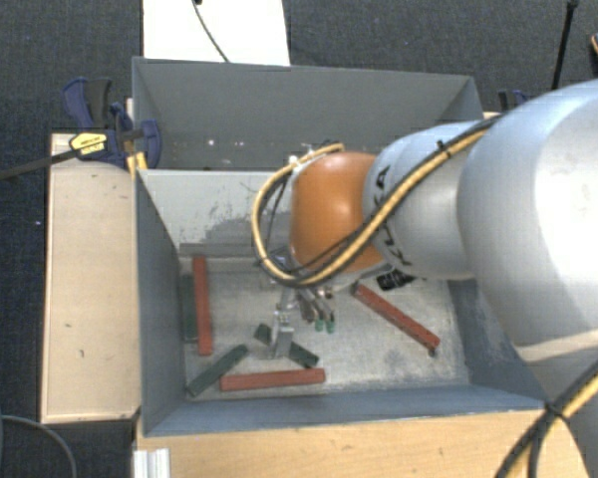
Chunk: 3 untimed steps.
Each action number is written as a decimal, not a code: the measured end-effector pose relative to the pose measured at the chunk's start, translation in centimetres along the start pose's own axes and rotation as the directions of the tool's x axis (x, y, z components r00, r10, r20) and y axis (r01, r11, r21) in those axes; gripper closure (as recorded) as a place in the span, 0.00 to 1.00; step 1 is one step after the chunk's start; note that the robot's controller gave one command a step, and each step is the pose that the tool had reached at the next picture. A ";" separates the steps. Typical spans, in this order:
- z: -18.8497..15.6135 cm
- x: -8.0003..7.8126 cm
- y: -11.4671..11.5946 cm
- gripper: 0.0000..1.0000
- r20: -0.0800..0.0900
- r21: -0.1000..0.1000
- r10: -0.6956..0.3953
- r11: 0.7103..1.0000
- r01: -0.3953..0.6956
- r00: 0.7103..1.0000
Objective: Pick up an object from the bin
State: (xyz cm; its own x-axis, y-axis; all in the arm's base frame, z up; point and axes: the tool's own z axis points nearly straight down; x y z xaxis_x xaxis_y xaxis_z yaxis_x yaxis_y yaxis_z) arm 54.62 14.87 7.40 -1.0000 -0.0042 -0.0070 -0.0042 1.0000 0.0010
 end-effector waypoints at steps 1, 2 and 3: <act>0.3 3.8 -2.4 0.00 -0.006 0.000 0.075 0.997 -0.075 0.997; 0.3 1.9 -2.3 0.00 -0.001 0.000 -0.023 1.000 0.023 1.000; 0.3 1.9 -2.3 1.00 -0.003 -0.001 -0.018 1.000 0.018 1.000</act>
Offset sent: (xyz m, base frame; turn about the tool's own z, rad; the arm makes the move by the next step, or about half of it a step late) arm -0.0376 -0.0240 -0.0040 0.0743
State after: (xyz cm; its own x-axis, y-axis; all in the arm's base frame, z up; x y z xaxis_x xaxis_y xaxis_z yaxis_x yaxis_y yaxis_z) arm 52.72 12.54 7.05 -0.9997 -0.0219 -0.0044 -0.0220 0.9998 0.0018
